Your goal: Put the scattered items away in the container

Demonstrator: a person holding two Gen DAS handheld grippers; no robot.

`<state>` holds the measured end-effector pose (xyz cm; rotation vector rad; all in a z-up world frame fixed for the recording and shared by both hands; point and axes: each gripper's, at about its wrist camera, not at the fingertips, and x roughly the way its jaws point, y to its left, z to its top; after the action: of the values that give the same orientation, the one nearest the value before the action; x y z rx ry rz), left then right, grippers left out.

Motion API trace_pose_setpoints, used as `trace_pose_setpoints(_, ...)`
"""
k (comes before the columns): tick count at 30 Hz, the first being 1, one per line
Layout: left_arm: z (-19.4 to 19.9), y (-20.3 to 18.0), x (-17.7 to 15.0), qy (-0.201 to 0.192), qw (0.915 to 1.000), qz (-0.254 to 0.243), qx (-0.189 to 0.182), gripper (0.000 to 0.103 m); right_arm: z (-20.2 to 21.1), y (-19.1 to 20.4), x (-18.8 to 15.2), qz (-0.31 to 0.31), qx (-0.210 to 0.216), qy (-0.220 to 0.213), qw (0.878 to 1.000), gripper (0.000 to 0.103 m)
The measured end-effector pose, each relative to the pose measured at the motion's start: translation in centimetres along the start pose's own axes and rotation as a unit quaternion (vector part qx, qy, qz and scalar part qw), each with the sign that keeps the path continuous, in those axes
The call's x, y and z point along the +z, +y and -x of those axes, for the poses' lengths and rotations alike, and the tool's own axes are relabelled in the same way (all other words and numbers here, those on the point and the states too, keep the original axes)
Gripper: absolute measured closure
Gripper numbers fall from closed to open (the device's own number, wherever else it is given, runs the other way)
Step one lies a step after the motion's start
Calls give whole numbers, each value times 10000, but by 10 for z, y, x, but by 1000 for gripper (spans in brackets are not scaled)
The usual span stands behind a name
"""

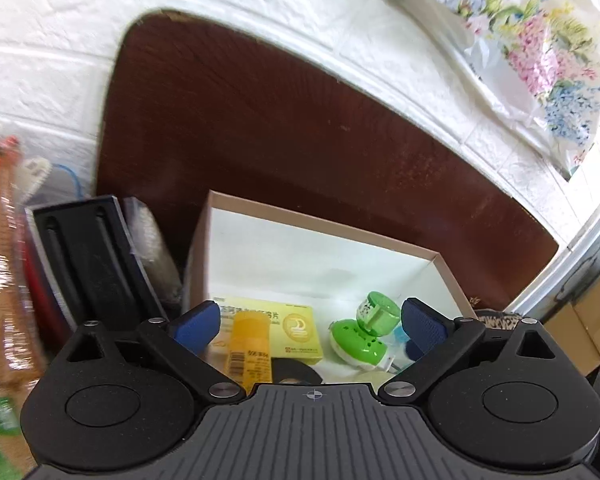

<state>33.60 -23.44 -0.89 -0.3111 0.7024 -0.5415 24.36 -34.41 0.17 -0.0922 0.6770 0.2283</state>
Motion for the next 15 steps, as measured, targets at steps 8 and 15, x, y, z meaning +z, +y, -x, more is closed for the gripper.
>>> trace_pose_setpoints(8, 64, -14, -20, -322, 9982, -187, 472, 0, 44, 18, -3, 304, 81, -2, 9995, 0)
trace_pose_setpoints(15, 116, -30, -67, -428, 9954, -372, 774, 0, 95, 22, -30, 401, 75, -153, 9990, 0)
